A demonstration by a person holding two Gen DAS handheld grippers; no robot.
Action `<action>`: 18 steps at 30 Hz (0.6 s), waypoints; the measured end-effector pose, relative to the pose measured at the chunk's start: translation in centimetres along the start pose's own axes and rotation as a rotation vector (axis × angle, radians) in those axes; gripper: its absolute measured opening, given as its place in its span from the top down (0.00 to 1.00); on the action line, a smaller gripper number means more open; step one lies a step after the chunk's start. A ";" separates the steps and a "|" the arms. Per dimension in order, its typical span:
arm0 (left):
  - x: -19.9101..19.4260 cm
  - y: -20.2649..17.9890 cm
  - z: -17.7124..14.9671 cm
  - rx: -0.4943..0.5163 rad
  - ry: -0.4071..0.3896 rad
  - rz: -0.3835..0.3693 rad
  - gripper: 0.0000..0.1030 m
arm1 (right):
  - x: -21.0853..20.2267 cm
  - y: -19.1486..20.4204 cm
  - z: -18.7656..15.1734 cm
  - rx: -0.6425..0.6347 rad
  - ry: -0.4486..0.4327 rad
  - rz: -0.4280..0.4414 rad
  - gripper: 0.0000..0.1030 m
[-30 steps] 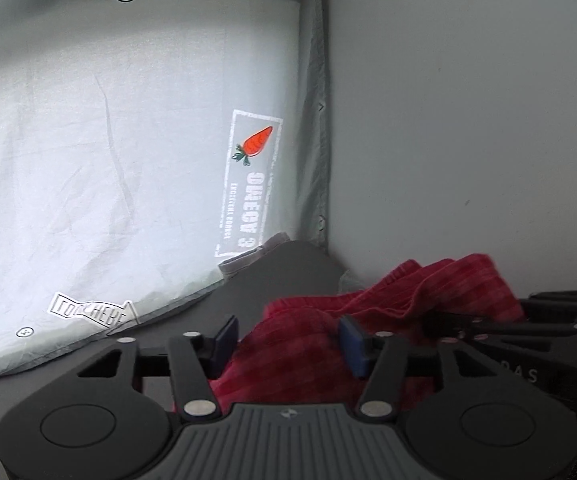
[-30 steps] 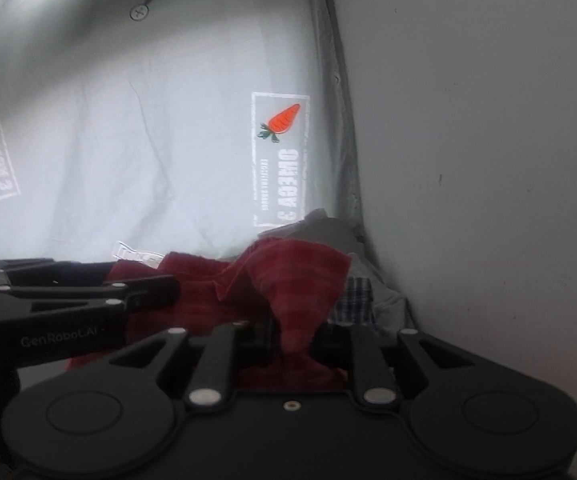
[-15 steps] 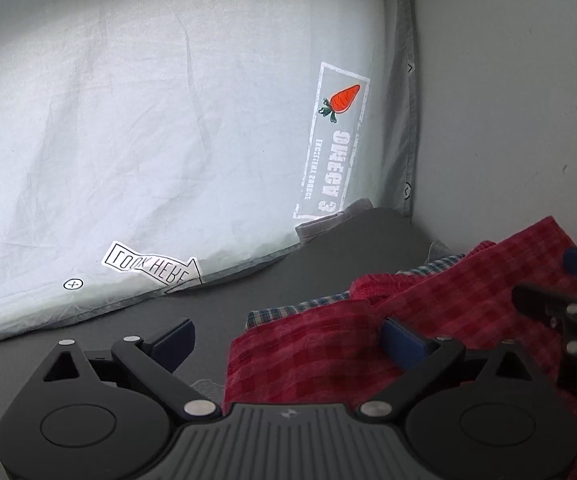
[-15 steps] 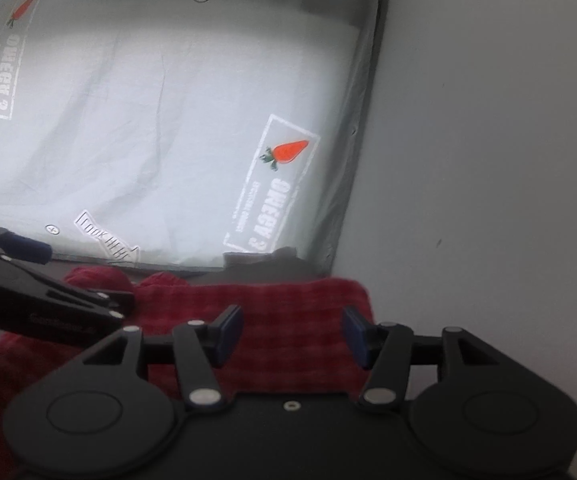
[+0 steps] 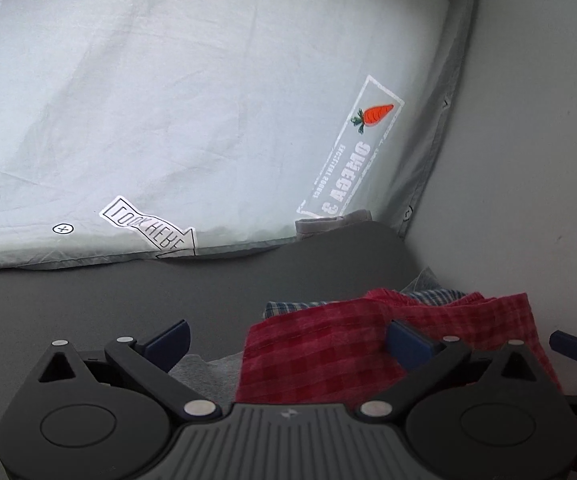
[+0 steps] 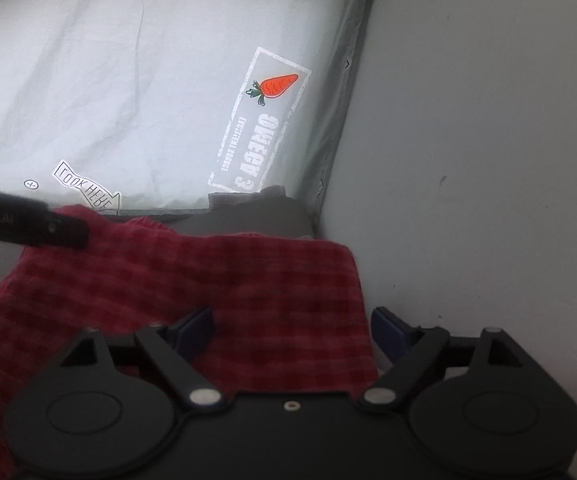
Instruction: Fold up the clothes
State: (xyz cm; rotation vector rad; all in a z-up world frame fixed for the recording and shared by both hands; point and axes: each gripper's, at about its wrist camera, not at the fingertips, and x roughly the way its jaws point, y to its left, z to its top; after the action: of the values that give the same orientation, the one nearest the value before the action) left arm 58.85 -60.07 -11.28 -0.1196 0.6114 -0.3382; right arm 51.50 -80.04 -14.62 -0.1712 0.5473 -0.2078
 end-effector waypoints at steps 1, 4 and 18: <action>-1.6 0.2 0.5 -0.011 -0.022 -0.001 0.00 | -1.0 0.2 0.0 0.000 -0.016 0.000 0.14; -7.5 1.5 1.7 -0.036 -0.124 0.018 0.00 | -4.5 0.7 0.3 0.028 -0.067 0.033 0.03; -32.3 7.0 0.3 -0.102 -0.384 0.201 0.00 | -20.8 5.8 1.9 0.224 -0.275 0.321 0.00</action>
State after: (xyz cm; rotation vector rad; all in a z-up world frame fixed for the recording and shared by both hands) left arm 36.24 -42.39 5.00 -0.2132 0.2567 -0.0844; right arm 36.04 -69.24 -3.92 0.1065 0.2692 0.0676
